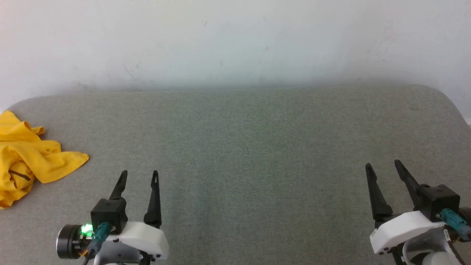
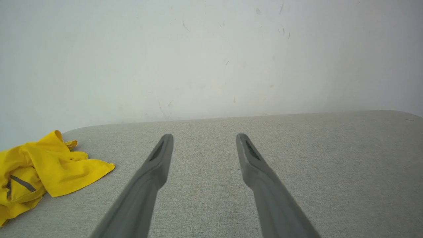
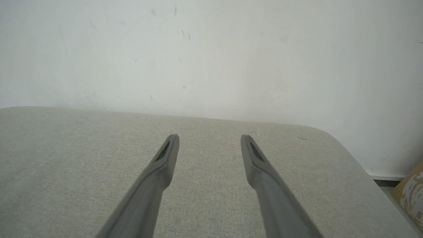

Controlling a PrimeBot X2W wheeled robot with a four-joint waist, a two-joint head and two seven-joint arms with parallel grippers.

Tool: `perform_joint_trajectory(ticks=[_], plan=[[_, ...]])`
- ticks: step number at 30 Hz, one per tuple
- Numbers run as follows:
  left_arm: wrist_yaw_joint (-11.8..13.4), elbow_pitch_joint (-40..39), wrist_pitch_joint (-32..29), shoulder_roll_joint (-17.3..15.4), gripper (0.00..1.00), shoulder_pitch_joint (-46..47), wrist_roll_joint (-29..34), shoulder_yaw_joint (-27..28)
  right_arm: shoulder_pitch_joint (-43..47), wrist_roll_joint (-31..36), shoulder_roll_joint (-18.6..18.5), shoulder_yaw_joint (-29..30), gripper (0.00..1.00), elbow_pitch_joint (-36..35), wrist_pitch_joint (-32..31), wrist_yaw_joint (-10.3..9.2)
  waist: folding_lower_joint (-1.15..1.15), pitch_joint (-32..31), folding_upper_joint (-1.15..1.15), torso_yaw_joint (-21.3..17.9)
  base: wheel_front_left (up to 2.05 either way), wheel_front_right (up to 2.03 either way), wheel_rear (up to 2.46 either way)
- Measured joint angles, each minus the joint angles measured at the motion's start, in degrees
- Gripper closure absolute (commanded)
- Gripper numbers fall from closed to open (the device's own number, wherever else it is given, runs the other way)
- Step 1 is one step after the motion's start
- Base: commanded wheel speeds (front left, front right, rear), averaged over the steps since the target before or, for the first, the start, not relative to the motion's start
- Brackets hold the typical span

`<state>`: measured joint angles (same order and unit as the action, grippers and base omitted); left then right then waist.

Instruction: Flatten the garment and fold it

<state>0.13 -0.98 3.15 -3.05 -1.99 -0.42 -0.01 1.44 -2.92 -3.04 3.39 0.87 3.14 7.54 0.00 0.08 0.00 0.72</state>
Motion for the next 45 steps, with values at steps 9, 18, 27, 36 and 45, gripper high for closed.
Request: perform_joint_trajectory(ticks=[9,18,27,36,45], plan=[[0.5,-0.2,1.0,0.0,0.00,-0.1,-0.5,0.0,0.3,-0.1,0.0,0.9,0.00,1.1,1.1,0.00,0.00,0.1,0.00,1.3,0.00,0.00,0.00],[1.1,-0.6,2.1,0.0,0.00,-0.7,-1.3,0.0,0.4,-0.1,0.0,1.1,0.00,1.4,2.1,0.00,0.00,0.2,0.00,3.6,0.00,0.00,0.00],[2.1,-1.4,3.2,0.0,0.00,-1.6,-2.1,-0.1,0.4,-0.1,0.0,0.7,0.00,2.1,3.2,0.00,0.00,0.3,0.00,6.8,0.00,0.00,0.00],[3.1,-1.8,4.3,0.0,0.00,-2.7,-2.8,-0.1,0.5,0.3,0.0,0.2,0.00,3.4,4.2,0.00,0.00,0.2,0.00,10.3,0.00,0.00,0.00],[4.0,-2.0,5.4,0.0,0.00,-3.5,-3.6,-0.4,0.5,0.3,0.0,-1.0,0.00,4.4,5.2,0.00,0.00,0.1,0.00,13.9,0.00,0.00,0.00]])
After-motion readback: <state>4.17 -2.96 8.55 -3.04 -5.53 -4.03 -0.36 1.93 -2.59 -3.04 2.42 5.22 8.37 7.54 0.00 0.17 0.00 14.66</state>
